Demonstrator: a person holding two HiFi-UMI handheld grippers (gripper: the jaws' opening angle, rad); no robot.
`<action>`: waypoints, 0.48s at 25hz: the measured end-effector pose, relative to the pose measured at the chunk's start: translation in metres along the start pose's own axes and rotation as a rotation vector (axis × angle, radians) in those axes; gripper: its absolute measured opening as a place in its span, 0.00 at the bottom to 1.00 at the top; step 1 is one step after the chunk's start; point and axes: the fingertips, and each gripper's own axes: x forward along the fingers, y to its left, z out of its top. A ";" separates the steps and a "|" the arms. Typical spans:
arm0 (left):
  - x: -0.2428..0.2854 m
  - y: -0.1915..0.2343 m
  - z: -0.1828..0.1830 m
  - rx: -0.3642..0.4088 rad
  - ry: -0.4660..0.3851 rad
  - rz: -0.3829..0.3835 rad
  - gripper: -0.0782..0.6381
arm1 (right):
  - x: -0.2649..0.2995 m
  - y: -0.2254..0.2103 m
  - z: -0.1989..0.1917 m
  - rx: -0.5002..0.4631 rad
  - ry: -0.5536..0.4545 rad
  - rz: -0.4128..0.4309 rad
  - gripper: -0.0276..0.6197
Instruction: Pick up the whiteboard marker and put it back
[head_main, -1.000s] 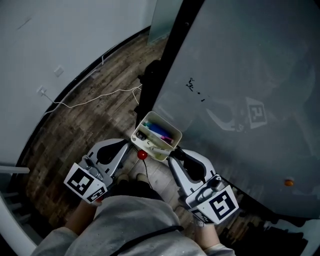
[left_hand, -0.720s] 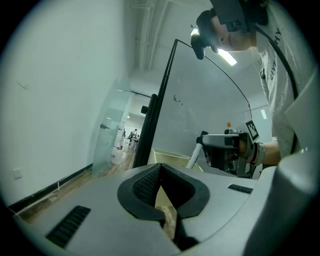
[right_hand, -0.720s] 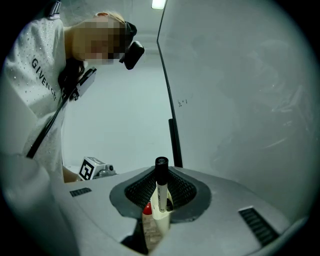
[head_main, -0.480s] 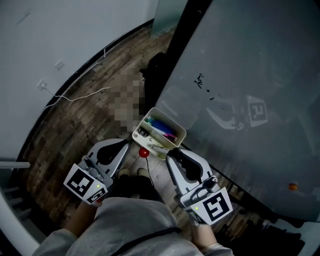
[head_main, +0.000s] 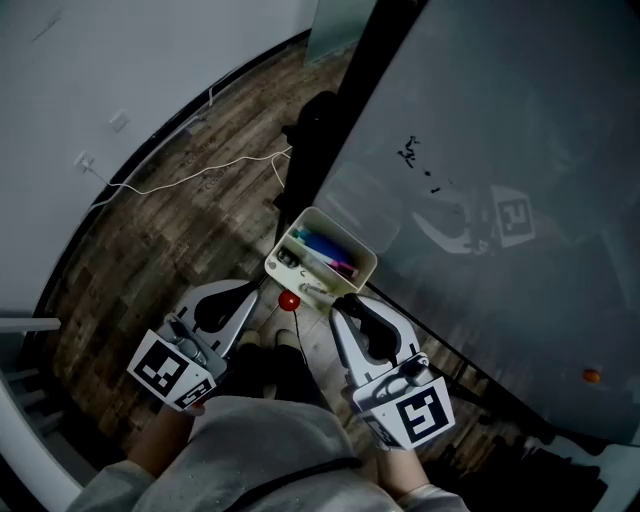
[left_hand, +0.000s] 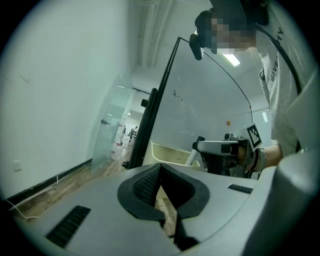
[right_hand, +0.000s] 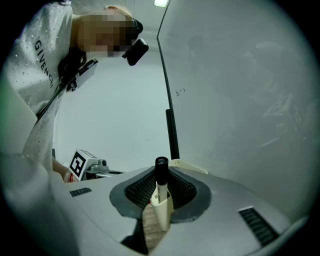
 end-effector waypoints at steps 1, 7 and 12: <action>-0.001 0.000 -0.001 -0.001 0.001 0.001 0.13 | 0.000 -0.001 -0.003 -0.004 0.011 -0.008 0.16; -0.002 0.001 -0.008 -0.023 0.008 0.001 0.13 | -0.001 -0.004 -0.012 -0.021 0.017 -0.040 0.17; -0.003 0.002 -0.014 -0.026 0.017 0.002 0.13 | -0.001 -0.002 -0.013 -0.015 0.011 -0.028 0.17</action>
